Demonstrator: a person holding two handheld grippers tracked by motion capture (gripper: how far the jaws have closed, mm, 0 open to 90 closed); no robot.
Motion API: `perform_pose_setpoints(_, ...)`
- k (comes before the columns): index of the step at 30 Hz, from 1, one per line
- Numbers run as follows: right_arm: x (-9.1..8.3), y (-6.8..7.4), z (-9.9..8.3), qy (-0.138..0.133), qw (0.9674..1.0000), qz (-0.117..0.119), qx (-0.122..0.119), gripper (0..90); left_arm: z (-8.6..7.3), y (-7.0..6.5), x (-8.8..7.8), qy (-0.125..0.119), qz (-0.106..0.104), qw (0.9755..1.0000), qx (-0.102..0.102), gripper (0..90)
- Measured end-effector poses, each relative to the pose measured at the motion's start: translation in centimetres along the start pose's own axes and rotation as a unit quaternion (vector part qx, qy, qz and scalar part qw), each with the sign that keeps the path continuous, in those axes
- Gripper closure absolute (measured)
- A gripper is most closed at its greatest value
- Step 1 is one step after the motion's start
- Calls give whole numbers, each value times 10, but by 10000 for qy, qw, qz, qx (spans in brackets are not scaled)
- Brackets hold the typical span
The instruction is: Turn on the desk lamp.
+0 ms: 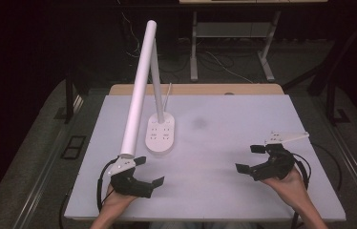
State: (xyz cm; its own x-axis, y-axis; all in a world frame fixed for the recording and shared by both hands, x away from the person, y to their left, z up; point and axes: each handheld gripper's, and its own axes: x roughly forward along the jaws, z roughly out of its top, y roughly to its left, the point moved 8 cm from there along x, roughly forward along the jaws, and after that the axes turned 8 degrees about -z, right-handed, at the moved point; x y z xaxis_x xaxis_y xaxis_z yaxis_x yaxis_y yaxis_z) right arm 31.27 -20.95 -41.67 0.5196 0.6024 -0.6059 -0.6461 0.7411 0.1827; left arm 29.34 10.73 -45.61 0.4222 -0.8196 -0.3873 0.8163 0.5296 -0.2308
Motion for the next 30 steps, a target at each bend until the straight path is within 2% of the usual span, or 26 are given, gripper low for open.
perform_pose_setpoints(11,7,-3,17,65,10000,28,-67,4,0,1,-1,-34,27,10000,-19,0)
perform_pose_setpoints(30,19,-6,34,172,9997,6,-197,5,0,1,-1,-31,9,10000,-10,0)
